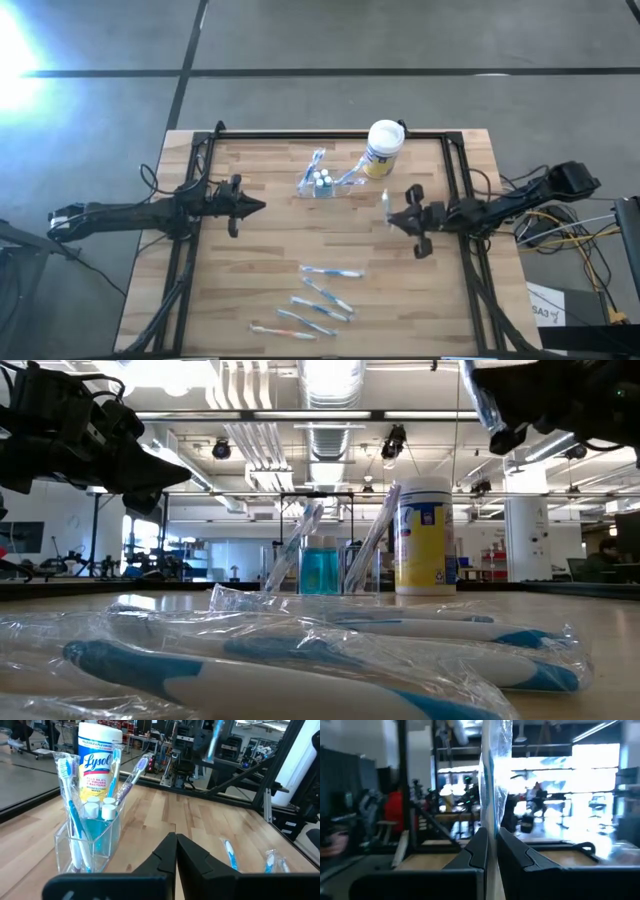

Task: Pick & Place toothbrushing station
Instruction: Put the blue toothbrush into the right section of the transparent organizer

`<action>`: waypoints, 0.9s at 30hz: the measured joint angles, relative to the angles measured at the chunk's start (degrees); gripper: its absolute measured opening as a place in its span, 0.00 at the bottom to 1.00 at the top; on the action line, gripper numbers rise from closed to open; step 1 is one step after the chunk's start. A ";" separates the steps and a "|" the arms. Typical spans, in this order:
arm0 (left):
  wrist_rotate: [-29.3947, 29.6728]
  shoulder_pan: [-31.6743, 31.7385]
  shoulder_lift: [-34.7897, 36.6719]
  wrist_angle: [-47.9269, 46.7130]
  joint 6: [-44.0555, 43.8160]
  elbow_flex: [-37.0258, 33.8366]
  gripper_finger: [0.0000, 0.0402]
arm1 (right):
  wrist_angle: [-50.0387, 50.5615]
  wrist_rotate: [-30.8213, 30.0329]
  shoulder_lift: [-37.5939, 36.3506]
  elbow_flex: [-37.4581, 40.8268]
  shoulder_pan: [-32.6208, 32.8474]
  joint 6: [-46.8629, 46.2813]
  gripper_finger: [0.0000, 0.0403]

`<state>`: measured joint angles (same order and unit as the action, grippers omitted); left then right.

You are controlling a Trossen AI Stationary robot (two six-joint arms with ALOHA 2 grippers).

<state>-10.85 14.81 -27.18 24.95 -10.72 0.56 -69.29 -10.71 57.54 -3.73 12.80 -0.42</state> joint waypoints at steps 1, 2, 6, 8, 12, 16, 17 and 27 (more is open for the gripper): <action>0.00 0.00 0.00 0.00 0.06 0.00 0.04 | -0.55 -0.29 -0.48 0.50 -0.20 0.42 0.04; 0.02 0.00 0.00 0.00 0.11 0.00 0.04 | -0.75 -0.61 -1.14 1.02 -0.28 0.79 0.04; 0.02 0.00 0.00 0.00 0.15 0.02 0.05 | -0.55 -1.51 -3.18 2.85 -0.92 1.76 0.04; 0.02 0.00 0.00 0.00 0.18 0.02 0.05 | -0.53 -1.63 -3.96 3.26 -0.90 2.89 0.04; 0.02 0.00 0.00 0.20 0.20 0.04 0.04 | -0.29 -1.48 -4.02 3.26 -0.89 5.64 0.04; -0.13 0.00 0.00 0.41 1.57 0.04 0.03 | -0.26 -1.38 -4.52 3.26 -1.26 9.45 0.04; -0.13 0.00 0.00 0.44 1.89 0.04 0.03 | -0.15 -1.40 -4.75 3.26 -1.69 9.56 0.04; 0.84 -0.01 -0.38 1.15 1.27 2.60 0.07 | 0.26 -0.58 -5.31 3.24 -6.64 7.90 0.04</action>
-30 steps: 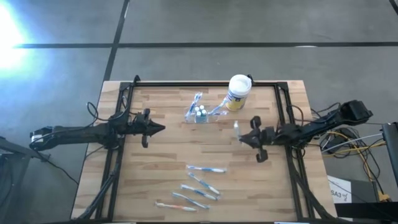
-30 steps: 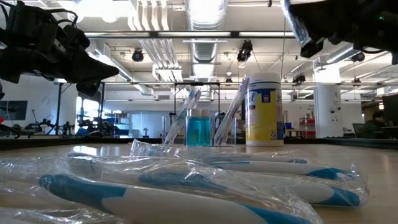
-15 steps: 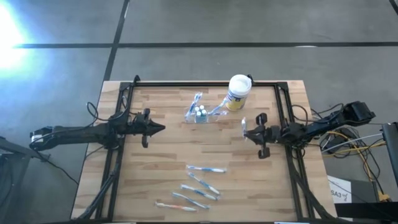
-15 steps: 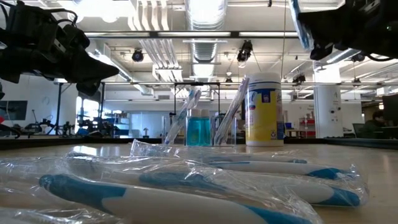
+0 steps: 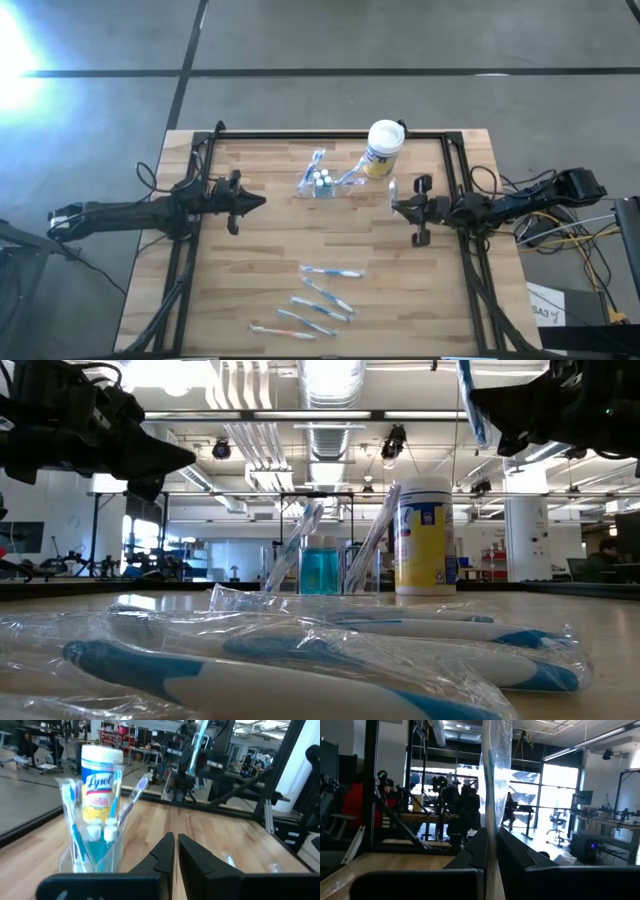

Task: Pick & Place toothbrushing station
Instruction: Put the blue toothbrush into the right section of the transparent organizer

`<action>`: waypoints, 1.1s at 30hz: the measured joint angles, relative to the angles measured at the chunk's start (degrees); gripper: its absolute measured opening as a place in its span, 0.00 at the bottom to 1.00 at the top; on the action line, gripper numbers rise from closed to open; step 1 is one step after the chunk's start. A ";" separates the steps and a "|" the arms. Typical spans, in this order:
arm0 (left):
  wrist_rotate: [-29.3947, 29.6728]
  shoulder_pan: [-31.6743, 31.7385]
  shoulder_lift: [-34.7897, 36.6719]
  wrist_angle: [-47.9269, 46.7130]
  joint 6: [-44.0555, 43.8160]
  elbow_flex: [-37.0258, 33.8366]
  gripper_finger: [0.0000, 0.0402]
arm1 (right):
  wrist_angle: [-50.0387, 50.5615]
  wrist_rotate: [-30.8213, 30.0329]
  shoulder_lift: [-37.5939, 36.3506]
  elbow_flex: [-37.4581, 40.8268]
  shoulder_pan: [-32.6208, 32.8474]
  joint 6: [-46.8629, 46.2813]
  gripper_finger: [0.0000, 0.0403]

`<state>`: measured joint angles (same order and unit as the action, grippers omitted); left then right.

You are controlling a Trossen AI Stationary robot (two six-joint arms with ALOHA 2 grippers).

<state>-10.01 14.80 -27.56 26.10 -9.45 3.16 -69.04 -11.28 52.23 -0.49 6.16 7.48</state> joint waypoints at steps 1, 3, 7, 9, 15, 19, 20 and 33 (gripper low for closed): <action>0.02 0.01 -0.21 -0.01 0.13 0.54 0.08 | 0.12 0.13 0.00 0.00 -0.38 -0.26 0.04; 0.05 0.01 -1.05 -0.03 0.28 1.84 0.11 | 0.20 0.97 0.02 0.00 -1.10 -0.92 0.04; 0.05 0.01 -3.98 -0.04 -1.57 5.58 0.18 | 0.79 1.25 0.02 -0.02 -1.97 -3.30 0.04; -0.13 0.01 -6.03 0.00 -1.82 7.69 0.22 | 1.63 1.24 0.04 -0.02 -2.13 -3.67 0.04; -0.84 -0.15 -14.58 0.03 0.33 14.96 0.34 | 1.57 0.91 0.11 -0.26 -2.11 -4.52 0.04; -0.84 -0.21 -21.57 0.05 4.93 20.78 0.40 | 1.61 0.88 0.52 -0.50 -2.11 -4.52 0.04; -0.84 -0.21 -23.26 0.19 6.36 22.13 0.41 | 1.57 0.89 0.73 -0.69 -2.09 -4.52 0.04; -12.63 -0.49 -46.74 13.39 9.72 36.63 0.46 | 4.22 0.77 5.63 -4.82 -2.11 -3.84 0.04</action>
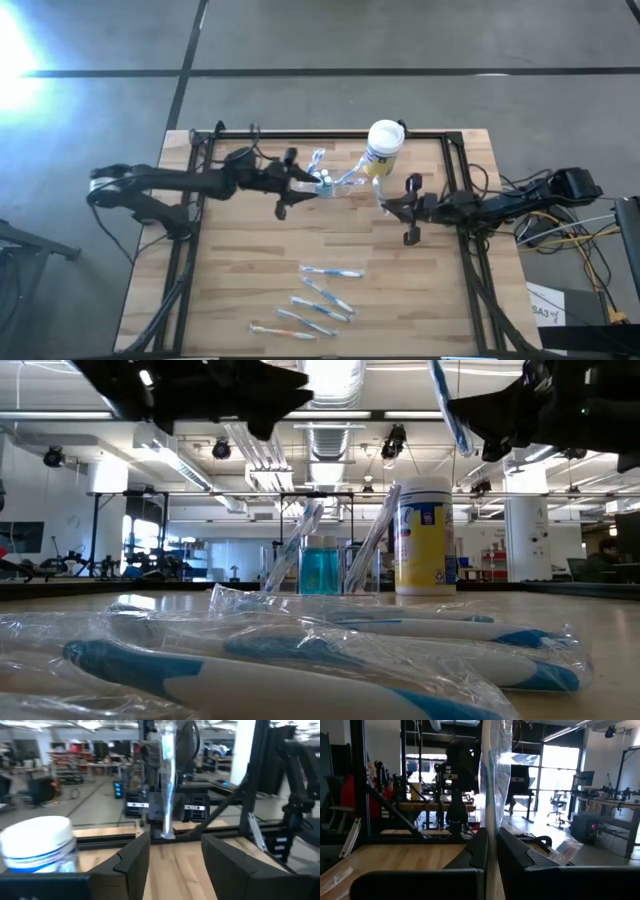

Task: Pick & Place toothbrushing station
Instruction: Put the blue toothbrush into the right section of the transparent organizer

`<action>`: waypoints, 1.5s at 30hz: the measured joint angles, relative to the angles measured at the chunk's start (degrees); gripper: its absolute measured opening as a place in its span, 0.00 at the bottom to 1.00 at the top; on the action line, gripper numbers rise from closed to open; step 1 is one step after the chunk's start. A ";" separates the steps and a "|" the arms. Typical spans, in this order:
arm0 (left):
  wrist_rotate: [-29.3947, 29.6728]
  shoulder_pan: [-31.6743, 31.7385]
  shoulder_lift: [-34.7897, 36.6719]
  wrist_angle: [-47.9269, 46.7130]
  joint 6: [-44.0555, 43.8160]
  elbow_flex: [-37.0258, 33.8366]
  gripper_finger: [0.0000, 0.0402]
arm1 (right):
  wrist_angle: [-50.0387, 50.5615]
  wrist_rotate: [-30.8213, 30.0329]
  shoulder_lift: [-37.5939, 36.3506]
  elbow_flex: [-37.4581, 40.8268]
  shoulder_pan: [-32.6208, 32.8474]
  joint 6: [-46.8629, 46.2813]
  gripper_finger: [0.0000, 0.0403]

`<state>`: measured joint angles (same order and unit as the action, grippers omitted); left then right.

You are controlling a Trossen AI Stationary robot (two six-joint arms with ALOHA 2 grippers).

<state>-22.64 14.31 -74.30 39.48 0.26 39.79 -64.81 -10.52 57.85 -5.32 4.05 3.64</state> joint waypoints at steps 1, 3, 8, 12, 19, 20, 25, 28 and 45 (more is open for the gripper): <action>-1.13 -0.08 -1.63 0.04 0.24 1.20 0.47 | 0.29 -0.01 0.66 -0.51 0.00 0.02 0.04; -3.26 -0.38 -4.59 1.34 0.84 3.19 0.48 | 0.26 -0.06 2.07 -1.36 0.00 0.05 0.04; -5.17 -1.48 -10.29 10.47 0.89 5.51 0.50 | -0.16 -0.09 5.91 -4.01 0.00 0.09 0.05; -4.47 -1.84 -14.28 15.62 -1.90 6.72 0.50 | -0.27 -0.09 9.34 -6.34 0.02 0.23 0.05; -4.30 -1.84 -17.21 15.71 -4.09 8.70 0.50 | -0.30 -0.09 15.70 -10.58 0.05 1.26 0.05; -4.30 -1.84 -17.38 15.58 -4.20 8.85 0.50 | -0.30 -0.09 16.61 -11.23 0.04 1.27 0.05; -4.32 -1.91 -17.62 14.00 -4.41 8.94 0.50 | -0.31 -0.59 20.91 -14.59 0.04 1.42 0.05; -4.30 -2.05 -17.65 12.68 -3.86 8.92 0.50 | -0.33 -1.65 23.47 -16.73 -0.03 1.44 0.05; -5.80 -2.91 -17.66 11.45 -1.49 8.83 0.45 | -0.88 -1.65 27.99 -20.16 -0.13 1.43 0.05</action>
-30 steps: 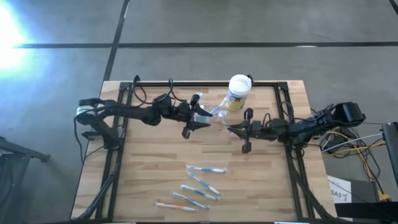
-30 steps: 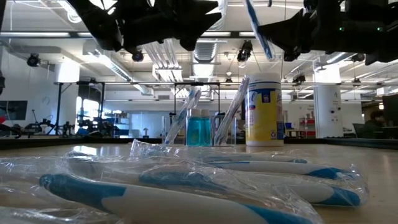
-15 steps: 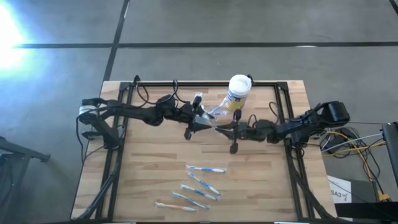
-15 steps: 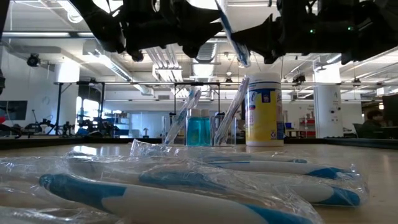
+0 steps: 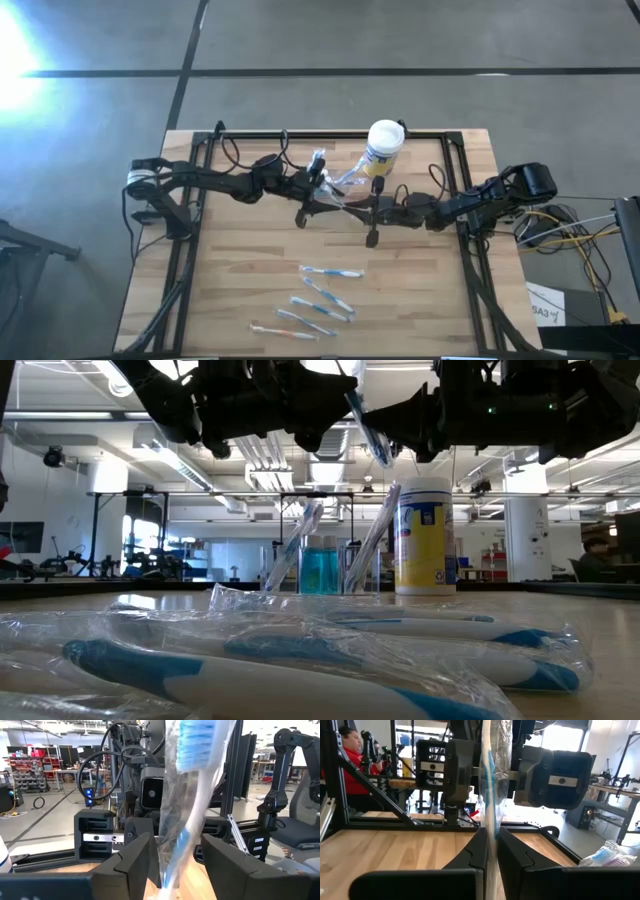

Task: Pick & Place toothbrushing station
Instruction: Put the blue toothbrush into the right section of the transparent organizer

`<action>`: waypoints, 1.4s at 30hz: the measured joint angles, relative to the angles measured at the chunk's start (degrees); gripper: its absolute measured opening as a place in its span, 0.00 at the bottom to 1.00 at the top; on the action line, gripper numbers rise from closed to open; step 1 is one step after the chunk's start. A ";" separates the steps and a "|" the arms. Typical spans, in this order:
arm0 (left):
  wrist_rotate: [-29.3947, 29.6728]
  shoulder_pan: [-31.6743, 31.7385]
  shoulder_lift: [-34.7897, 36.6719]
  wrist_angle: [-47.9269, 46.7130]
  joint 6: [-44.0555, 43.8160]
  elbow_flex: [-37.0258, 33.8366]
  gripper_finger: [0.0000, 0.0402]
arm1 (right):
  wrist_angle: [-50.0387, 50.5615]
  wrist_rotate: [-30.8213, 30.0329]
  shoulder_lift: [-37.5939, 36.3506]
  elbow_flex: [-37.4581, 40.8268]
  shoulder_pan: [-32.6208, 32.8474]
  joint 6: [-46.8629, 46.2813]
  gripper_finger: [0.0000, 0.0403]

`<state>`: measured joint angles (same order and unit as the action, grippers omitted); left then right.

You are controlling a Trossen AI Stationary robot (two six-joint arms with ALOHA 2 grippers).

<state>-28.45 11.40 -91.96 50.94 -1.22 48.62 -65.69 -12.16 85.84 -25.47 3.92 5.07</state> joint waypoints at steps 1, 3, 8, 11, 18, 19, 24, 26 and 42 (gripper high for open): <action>0.00 -0.04 0.02 0.00 0.12 0.00 0.44 | 0.12 0.00 -0.08 0.04 0.00 -0.14 0.05; 0.00 -0.04 0.01 0.00 0.14 0.00 0.40 | 0.24 0.00 -0.09 0.04 0.00 -0.14 0.05; 0.00 -0.29 0.02 -0.03 1.66 0.27 0.24 | 0.33 0.05 -0.07 0.00 0.00 -0.14 0.05; -0.15 -0.85 0.02 -0.06 3.31 0.73 0.08 | 0.30 0.39 -0.07 0.07 0.04 -0.25 0.05; -0.44 -2.01 0.02 -0.89 6.30 0.94 0.06 | 0.35 0.70 -0.26 0.35 0.11 -0.19 0.07; -0.43 -2.01 0.03 -1.07 6.21 0.94 0.06 | 0.35 0.70 -0.37 0.42 0.11 -0.40 0.08; 0.42 -2.09 1.59 -6.07 5.77 0.87 0.06 | 0.45 -0.05 -2.80 1.97 0.17 -1.90 0.21; 0.45 -2.14 2.93 -9.02 6.28 0.78 0.06 | 0.40 -0.45 -4.75 3.07 0.09 -1.94 0.26; 13.62 -2.25 26.13 -22.23 8.11 -11.75 0.06 | 2.42 -1.11 -31.28 20.11 0.20 -5.31 0.16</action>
<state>-14.83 9.15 -65.84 28.71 6.88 36.87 -63.27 -13.28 54.56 -5.37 4.12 -0.23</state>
